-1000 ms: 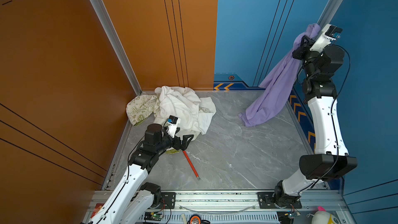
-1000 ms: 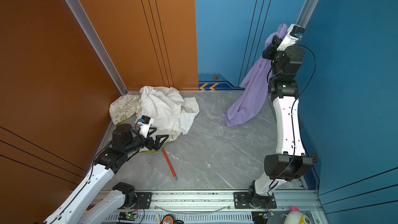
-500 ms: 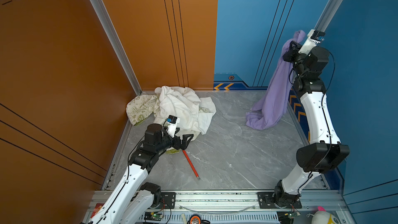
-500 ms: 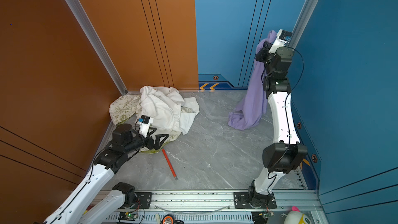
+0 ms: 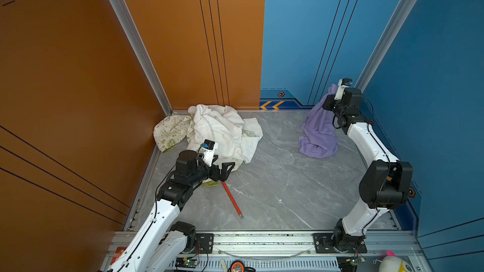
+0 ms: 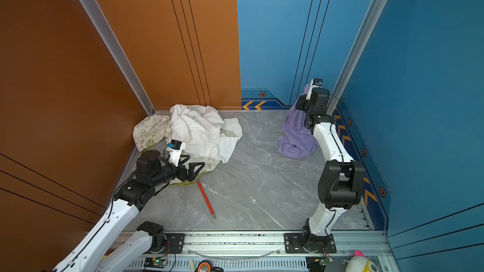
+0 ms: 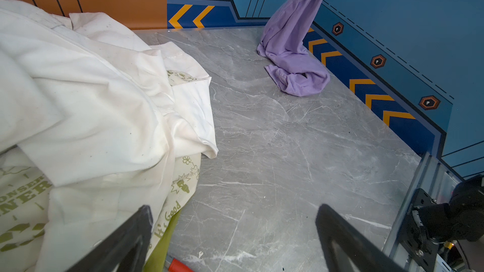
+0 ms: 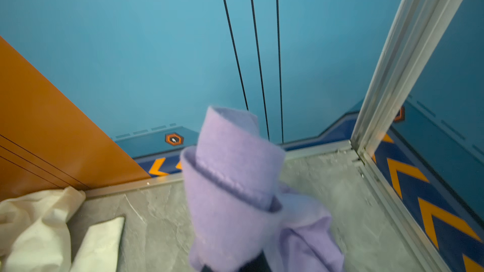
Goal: Pick out a specific cloth from the pile
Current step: 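Lower the purple cloth onto the table and open the right gripper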
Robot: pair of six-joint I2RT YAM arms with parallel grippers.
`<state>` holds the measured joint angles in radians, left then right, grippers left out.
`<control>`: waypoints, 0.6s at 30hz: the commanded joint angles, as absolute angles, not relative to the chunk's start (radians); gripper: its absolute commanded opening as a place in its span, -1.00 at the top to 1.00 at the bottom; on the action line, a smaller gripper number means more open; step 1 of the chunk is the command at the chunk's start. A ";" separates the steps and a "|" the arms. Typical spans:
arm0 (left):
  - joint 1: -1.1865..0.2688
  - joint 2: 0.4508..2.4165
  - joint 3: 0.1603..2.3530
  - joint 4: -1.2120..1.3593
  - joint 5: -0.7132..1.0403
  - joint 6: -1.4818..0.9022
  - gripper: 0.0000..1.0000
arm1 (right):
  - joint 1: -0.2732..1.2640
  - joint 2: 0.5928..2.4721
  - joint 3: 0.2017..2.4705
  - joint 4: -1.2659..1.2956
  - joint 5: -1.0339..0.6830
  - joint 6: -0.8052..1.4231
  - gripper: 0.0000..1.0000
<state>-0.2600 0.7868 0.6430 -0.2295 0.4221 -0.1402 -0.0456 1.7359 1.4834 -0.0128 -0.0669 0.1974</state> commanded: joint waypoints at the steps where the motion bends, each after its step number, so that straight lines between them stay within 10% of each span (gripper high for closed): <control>1: -0.254 0.762 0.651 -0.219 0.408 -0.162 -0.96 | -0.040 1.669 1.390 -0.006 0.026 0.150 1.00; 12: -0.253 0.733 0.636 -0.215 0.394 -0.174 -0.96 | -0.043 1.685 1.257 -0.277 0.367 0.067 0.89; 18: -0.253 0.717 0.627 -0.215 0.388 -0.172 -0.96 | -0.074 1.604 1.167 -0.340 0.369 0.118 -0.23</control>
<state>-0.2600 0.7364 0.6407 -0.2295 0.4057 -0.1654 -0.0525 1.6844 1.2091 -0.2569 0.3206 0.0998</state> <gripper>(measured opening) 0.982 0.521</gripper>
